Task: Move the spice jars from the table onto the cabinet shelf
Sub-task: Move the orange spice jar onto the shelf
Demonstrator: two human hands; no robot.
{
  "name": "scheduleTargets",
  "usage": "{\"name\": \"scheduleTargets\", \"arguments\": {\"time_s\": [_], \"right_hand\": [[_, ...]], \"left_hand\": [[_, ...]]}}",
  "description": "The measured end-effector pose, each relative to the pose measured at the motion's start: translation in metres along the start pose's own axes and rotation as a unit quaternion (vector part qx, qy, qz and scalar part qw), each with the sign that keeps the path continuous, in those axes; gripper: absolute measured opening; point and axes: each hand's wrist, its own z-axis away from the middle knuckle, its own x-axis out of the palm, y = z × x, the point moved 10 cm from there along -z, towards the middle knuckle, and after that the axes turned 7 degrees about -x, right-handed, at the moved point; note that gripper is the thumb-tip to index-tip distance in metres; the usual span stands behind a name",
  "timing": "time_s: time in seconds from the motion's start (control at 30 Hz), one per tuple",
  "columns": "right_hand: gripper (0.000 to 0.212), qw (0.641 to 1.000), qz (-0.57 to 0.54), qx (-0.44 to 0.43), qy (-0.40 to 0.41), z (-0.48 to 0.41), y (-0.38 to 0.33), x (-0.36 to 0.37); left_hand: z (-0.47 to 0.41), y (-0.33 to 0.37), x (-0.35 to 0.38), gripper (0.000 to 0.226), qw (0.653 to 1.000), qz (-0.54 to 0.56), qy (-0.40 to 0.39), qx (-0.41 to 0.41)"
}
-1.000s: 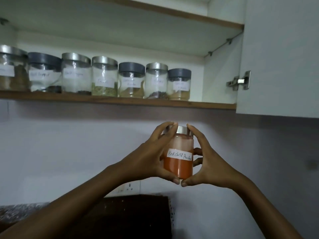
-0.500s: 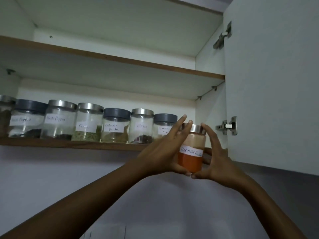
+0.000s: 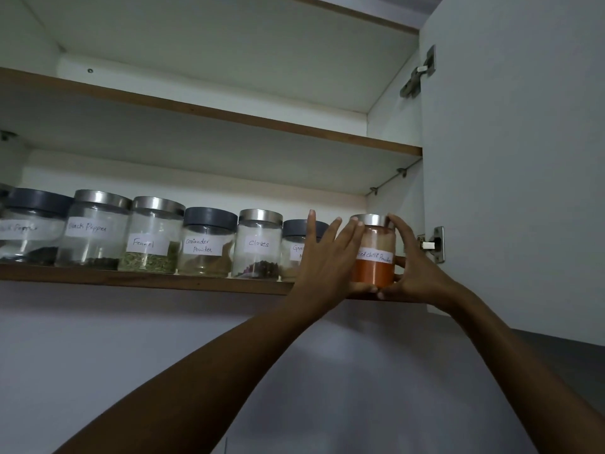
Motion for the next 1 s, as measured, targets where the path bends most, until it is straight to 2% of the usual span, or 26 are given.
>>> {"name": "scheduleTargets", "arguments": {"time_s": [0.07,0.13,0.27,0.4,0.57,0.77,0.83,0.9,0.93,1.0], "right_hand": [[0.122,1.0,0.006,0.006,-0.019,-0.003,0.003,0.005],[0.117,0.998,-0.038,0.025,-0.03,-0.005,0.006,0.011],[0.091,0.98,-0.174,0.088,0.026,-0.009,0.026,0.019],[0.084,0.981,-0.134,0.127,0.062,-0.011,0.05,0.023],[0.08,0.974,-0.169,0.152,0.008,-0.018,0.052,0.03],[0.065,0.977,-0.143,0.158,-0.015,-0.023,0.049,0.04],[0.067,0.977,-0.138,0.16,-0.019,-0.022,0.047,0.041],[0.084,0.978,-0.131,0.163,-0.005,-0.019,0.047,0.04],[0.094,0.978,-0.125,0.165,0.016,-0.017,0.049,0.038],[0.098,0.983,-0.077,0.147,0.078,-0.014,0.044,0.031]], "left_hand": [[0.001,-0.002,0.008,0.106,1.0,-0.005,0.002,-0.021],[0.004,-0.003,0.018,0.103,0.999,-0.022,-0.002,-0.035],[0.014,-0.023,0.027,0.091,0.994,-0.052,0.031,-0.091],[0.031,-0.055,0.036,0.084,0.988,-0.062,0.067,-0.123],[0.048,-0.072,0.046,0.081,0.989,-0.06,0.059,-0.119],[0.048,-0.074,0.05,0.082,0.989,-0.064,0.049,-0.125],[0.048,-0.074,0.051,0.082,0.989,-0.067,0.044,-0.125],[0.051,-0.074,0.051,0.081,0.989,-0.066,0.04,-0.127],[0.052,-0.073,0.051,0.081,0.989,-0.063,0.041,-0.127],[0.057,-0.073,0.046,0.081,0.99,-0.053,0.052,-0.122]]}}
